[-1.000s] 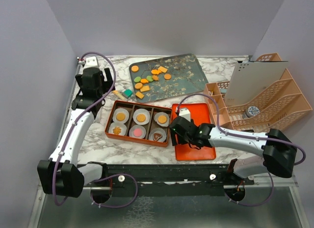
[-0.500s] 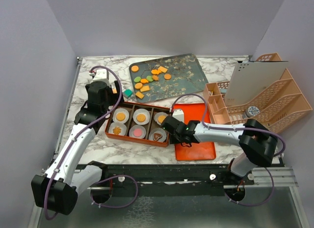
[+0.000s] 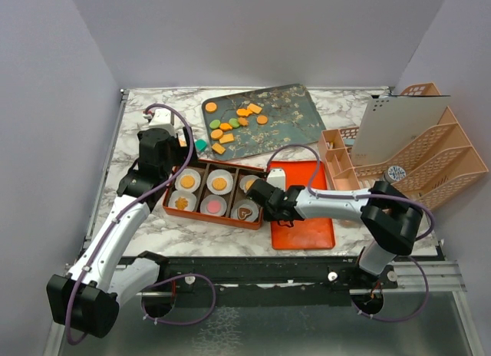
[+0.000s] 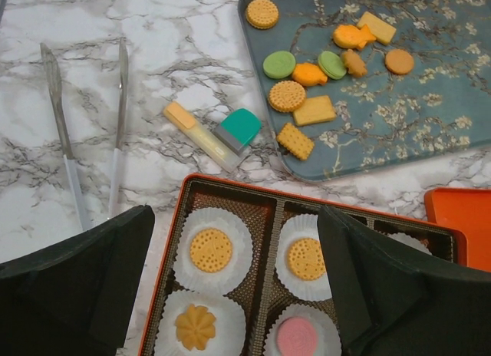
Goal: Pack the cookies
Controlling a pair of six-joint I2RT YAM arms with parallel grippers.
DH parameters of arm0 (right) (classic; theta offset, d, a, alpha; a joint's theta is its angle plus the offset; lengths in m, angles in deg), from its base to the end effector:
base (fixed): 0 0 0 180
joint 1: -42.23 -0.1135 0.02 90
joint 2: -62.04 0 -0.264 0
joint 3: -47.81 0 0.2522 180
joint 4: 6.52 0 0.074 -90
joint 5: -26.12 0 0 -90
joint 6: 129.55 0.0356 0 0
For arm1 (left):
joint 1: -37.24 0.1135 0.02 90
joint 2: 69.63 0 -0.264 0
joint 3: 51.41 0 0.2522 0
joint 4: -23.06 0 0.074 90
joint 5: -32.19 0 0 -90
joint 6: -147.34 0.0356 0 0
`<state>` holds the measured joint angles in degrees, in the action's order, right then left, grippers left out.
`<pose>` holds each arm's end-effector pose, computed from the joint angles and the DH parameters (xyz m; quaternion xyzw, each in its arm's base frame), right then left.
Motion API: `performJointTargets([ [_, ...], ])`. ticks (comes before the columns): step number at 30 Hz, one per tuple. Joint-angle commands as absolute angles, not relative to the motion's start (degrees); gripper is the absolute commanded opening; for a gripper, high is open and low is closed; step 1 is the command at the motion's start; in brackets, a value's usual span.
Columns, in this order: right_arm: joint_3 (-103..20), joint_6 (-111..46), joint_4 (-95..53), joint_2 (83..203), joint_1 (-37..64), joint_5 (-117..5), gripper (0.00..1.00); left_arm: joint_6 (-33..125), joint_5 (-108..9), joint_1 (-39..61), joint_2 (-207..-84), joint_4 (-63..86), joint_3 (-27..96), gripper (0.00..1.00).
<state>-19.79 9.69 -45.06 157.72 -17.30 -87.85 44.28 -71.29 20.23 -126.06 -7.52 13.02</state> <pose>0.1701 0.2606 0.1597 -0.0440 0.9578 0.0427 0.2807 0.2167 -0.0576 0.3269 -0.0366 0.8279 -0.0487 0.5576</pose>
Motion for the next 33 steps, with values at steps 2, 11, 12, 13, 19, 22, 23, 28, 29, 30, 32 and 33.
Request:
performJointTargets([
  [2,-15.5,12.0,-42.4,150.4,-17.1,-90.7,0.00,41.6,-63.4,19.9,-125.7,-5.5,11.9,0.96],
  [11,-11.4,10.7,-39.2,137.5,-17.1,-94.1,0.00,27.7,-47.6,19.5,-127.1,-2.8,9.0,0.96],
  [12,-10.9,10.8,-38.7,136.1,-17.0,-94.4,0.00,25.8,-46.4,19.2,-127.1,-1.5,8.3,0.96],
  [13,-10.2,10.4,-38.0,134.9,-17.1,-94.5,0.00,24.3,-45.4,18.7,-127.2,-0.1,7.6,0.96],
  [19,-7.7,5.4,-32.7,130.1,-17.1,-93.1,0.00,16.6,-42.6,12.9,-130.5,7.4,5.6,0.96],
  [22,-5.9,3.4,-28.7,128.2,-17.0,-91.7,0.00,12.3,-42.6,10.7,-132.6,12.5,4.0,0.95],
  [23,-5.5,2.8,-27.7,127.8,-17.1,-91.4,0.00,11.2,-42.8,10.0,-133.3,14.6,3.4,0.95],
  [28,-4.4,-0.5,-24.2,126.8,-17.0,-90.3,0.00,8.0,-43.9,6.2,-139.2,21.1,2.6,0.94],
  [29,-4.2,-1.0,-23.5,126.9,-17.0,-90.0,0.00,7.4,-44.3,5.3,-140.4,22.9,2.6,0.93],
  [30,-4.1,-1.7,-22.8,127.1,-17.1,-89.8,0.00,6.4,-44.9,4.4,-141.8,24.1,2.6,0.93],
  [32,-4.2,-2.6,-22.1,127.6,-17.1,-89.5,0.00,5.9,-46.0,2.4,-144.7,26.0,3.3,0.92],
  [33,-4.1,-3.0,-21.4,127.8,-17.1,-89.2,0.00,5.9,-46.3,1.5,-146.3,26.6,3.9,0.91],
])
